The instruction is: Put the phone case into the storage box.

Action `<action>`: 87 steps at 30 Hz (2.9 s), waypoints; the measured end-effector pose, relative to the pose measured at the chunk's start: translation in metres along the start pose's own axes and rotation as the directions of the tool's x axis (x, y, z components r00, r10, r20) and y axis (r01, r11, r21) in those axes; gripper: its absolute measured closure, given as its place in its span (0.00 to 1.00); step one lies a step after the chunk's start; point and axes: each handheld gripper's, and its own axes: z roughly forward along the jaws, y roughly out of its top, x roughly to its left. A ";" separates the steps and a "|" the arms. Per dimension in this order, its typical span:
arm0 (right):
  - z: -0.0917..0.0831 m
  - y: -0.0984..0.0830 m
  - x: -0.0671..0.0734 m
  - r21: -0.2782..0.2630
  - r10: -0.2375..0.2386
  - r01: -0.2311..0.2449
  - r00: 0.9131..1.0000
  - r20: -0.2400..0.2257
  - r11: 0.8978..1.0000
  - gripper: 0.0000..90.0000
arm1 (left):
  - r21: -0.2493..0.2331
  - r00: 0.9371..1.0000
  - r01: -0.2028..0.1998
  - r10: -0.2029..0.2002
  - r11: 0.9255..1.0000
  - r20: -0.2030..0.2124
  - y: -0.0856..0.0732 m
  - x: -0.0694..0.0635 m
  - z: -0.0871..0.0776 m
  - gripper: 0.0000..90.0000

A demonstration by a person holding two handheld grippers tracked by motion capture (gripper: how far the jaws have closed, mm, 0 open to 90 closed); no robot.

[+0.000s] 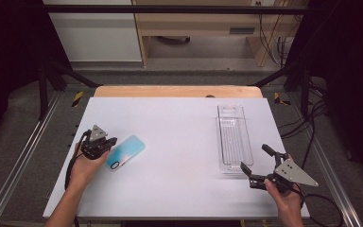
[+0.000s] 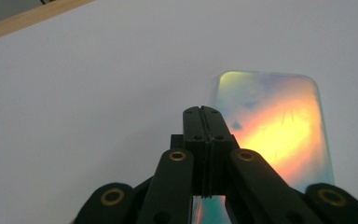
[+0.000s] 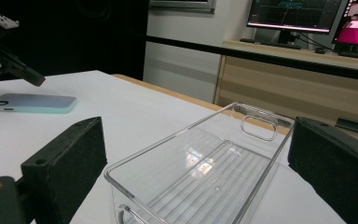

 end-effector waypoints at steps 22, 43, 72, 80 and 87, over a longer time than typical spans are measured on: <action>0.000 0.000 0.000 0.008 -0.002 0.002 1.000 0.000 1.000 0.05 | 0.051 0.999 0.037 -0.038 0.998 0.020 -0.002 0.009 0.024 1.00; -0.002 0.001 -0.001 0.004 0.000 0.000 1.000 0.007 1.000 0.05 | 0.090 0.997 -0.026 0.020 0.996 0.072 -0.003 -0.003 0.025 1.00; -0.001 0.000 -0.001 0.012 0.002 -0.002 1.000 0.004 1.000 0.05 | 0.047 0.976 -0.126 0.115 0.991 0.186 0.011 -0.044 0.038 1.00; -0.001 0.000 0.000 0.013 0.001 -0.001 1.000 0.000 1.000 0.05 | 0.043 0.965 -0.155 0.142 0.987 0.222 0.014 -0.073 0.037 1.00; 0.000 0.000 0.000 0.014 0.000 0.000 1.000 -0.001 1.000 0.05 | 0.036 0.959 -0.164 0.150 0.986 0.242 0.014 -0.085 0.035 1.00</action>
